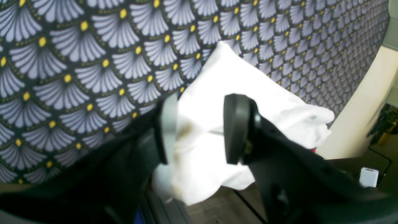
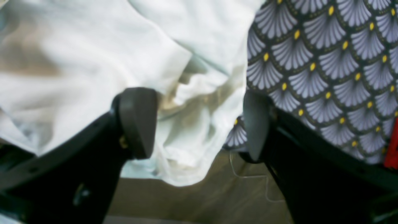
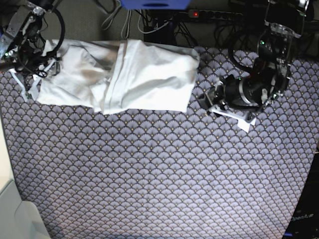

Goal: Fold the T-shirt properly
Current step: 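Grasp the shirt end with the right gripper and lift it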

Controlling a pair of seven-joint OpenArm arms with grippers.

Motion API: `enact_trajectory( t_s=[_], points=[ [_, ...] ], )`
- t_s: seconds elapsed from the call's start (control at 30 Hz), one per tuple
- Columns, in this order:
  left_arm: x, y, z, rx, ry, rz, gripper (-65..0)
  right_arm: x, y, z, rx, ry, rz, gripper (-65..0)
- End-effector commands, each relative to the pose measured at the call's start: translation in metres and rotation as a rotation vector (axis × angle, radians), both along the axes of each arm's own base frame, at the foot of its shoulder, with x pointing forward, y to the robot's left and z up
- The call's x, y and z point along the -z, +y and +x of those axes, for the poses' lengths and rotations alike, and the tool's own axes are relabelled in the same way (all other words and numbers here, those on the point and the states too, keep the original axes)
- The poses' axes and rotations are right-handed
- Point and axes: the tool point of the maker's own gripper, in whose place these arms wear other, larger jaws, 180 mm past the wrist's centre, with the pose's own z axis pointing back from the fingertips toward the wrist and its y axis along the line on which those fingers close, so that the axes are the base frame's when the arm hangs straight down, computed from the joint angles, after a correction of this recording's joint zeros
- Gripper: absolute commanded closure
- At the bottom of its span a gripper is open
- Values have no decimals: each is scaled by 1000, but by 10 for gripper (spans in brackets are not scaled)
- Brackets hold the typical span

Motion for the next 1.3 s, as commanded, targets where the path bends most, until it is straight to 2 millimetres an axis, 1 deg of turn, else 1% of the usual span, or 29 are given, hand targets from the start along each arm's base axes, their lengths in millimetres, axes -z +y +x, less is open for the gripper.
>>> enact_trajectory(
  t_s=[0.0, 0.1, 0.17, 0.3, 0.37, 0.43, 0.47, 0.53, 0.57, 0.63, 0.67, 0.73, 0.77, 0.87, 0.93, 1.0, 1.07, 1.17, 1.27],
  points=[
    [-11, -5, 3, 5, -9, -39, -247, -3, -5, 4, 7, -12, -3, -443],
    [-7, -4, -3, 7, 6, -36, -247, 9, -3, 5, 21, -9, 36, -443],
    [-4, 1, -6, 7, 16, -22, -247, 15, -1, 3, 26, 3, 54, -443],
    [-2, 2, -9, 8, 22, -19, -247, 17, 4, 4, 24, -3, 73, -438],
    [-2, 2, -9, 8, 22, -19, -247, 14, 13, 10, 17, -38, 123, -412],
    [-2, 2, -9, 9, 23, -20, -247, 9, 22, 16, 11, -79, 175, -348],
    [-3, 0, -10, 16, 26, -24, -247, 7, 25, 19, 8, -96, 199, -298],
    [-7, 0, -11, 21, 25, -32, -247, 3, 32, 24, 4, -124, 241, -177],
    [-9, 3, -9, 10, 25, -37, -247, 2, 34, 25, 3, -131, 252, -113],
    [-14, 11, -5, -15, 25, -50, -247, 0, 35, 27, 2, -139, 257, -15],
    [-16, 17, -4, -33, 26, -57, -247, 0, 35, 28, 2, -140, 257, 0],
    [-18, 30, -4, -75, 30, -65, -247, -2, 35, 29, 0, -147, 256, 0],
    [-20, 38, -3, -101, 28, -66, -247, -6, 34, 32, -5, -162, 248, 0],
    [-18, 62, -5, -173, 35, -52, -247, -30, 33, 42, -37, -230, 195, 0],
    [-16, 75, -8, -211, 36, -38, -247, -50, 34, 49, -64, -287, 151, 0],
    [-11, 88, -14, -251, 56, -34, -247, -65, 47, 54, -99, -334, 137, 0],
    [-7, 97, -17, -283, 69, -30, -247, -74, 57, 57, -134, -359, 127, 0],
    [5, 107, -23, -319, 109, -27, -247, -75, 86, 62, -201, -364, 165, 0],
    [13, 117, -29, -352, 140, -25, -247, -72, 108, 64, -252, -358, 200, 0]
  ],
)
